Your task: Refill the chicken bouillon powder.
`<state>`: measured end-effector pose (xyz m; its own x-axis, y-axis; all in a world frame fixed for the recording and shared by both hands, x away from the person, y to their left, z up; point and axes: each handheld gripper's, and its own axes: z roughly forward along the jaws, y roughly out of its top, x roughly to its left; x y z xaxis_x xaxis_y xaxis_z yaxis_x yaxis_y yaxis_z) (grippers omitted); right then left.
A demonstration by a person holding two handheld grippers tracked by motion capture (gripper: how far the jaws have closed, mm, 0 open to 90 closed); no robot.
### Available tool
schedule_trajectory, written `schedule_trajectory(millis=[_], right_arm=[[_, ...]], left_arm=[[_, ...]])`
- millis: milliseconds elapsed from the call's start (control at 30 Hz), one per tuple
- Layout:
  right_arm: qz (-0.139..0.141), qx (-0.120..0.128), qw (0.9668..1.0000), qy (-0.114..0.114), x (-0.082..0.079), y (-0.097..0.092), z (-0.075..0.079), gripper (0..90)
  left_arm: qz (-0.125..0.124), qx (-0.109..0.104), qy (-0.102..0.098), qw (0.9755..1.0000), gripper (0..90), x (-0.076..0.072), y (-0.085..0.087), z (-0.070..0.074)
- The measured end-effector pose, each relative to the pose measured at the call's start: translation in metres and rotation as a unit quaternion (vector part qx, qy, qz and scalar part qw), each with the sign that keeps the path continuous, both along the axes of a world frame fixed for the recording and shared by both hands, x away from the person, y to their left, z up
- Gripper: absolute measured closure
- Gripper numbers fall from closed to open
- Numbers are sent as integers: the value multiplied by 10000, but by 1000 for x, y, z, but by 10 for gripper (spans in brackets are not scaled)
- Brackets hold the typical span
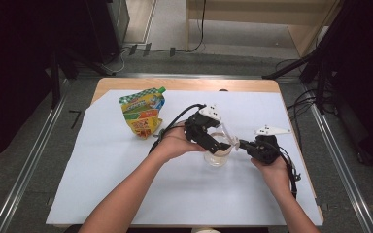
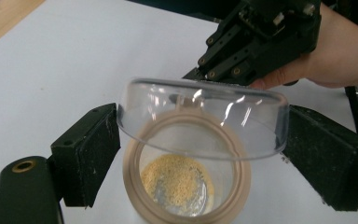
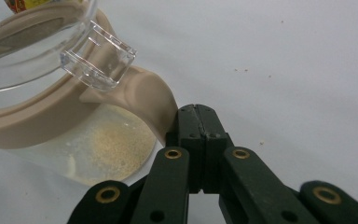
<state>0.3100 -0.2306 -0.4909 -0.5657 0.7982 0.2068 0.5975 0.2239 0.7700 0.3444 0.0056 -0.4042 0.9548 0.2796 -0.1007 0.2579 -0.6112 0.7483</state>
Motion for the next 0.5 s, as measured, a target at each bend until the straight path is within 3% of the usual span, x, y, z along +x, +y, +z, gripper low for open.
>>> schedule_trajectory(millis=[500], right_arm=[[17, 29, 10000, -63, -1, 0, 2, 900]], left_arm=[[70, -70, 40, 9999, 137, 5, -26, 13]])
